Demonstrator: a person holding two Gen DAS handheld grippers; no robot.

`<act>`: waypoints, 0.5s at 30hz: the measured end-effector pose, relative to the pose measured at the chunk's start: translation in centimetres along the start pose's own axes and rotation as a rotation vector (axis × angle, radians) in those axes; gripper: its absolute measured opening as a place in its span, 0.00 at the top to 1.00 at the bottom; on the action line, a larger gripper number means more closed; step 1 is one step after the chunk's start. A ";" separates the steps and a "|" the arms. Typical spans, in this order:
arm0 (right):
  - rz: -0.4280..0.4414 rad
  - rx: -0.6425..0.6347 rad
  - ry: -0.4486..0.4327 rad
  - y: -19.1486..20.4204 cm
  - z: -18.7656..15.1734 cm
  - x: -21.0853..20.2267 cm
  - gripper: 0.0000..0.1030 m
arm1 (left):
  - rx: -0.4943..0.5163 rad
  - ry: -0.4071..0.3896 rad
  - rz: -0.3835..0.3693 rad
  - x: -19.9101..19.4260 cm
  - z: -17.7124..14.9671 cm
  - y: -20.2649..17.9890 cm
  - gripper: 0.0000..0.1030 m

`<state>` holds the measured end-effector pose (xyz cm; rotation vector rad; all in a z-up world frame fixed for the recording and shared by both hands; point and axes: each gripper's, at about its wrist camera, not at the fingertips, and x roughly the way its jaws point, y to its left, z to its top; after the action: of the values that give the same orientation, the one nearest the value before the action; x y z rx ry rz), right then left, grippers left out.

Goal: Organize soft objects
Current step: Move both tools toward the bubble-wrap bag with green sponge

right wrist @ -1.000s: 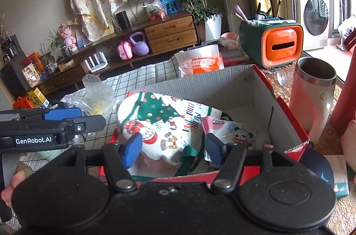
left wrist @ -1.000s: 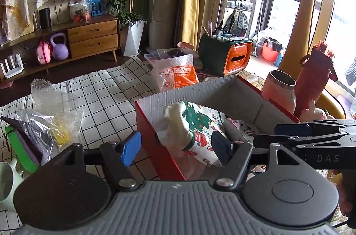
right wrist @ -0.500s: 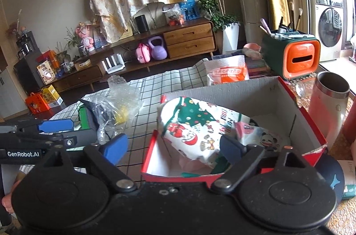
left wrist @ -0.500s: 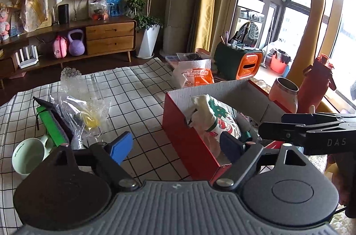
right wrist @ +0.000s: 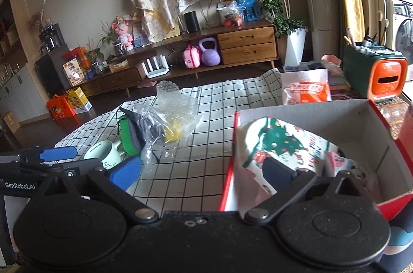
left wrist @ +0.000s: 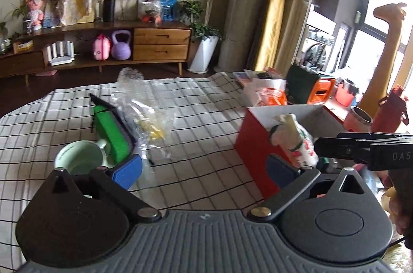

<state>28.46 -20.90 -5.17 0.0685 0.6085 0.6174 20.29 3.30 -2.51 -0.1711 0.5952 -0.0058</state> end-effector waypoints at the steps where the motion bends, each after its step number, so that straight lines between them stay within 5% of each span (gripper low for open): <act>1: 0.002 -0.003 0.006 0.4 0.2 0.5 0.02 | -0.004 -0.003 0.017 0.0 -0.1 0.6 0.00; 15: 0.111 -0.141 0.090 5.6 -0.1 7.6 0.02 | -0.032 0.080 0.202 5.2 4.5 7.9 0.00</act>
<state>30.41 -12.01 -7.79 -0.0580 0.6494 0.7720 26.76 11.54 -3.06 -0.1418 0.6902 0.1930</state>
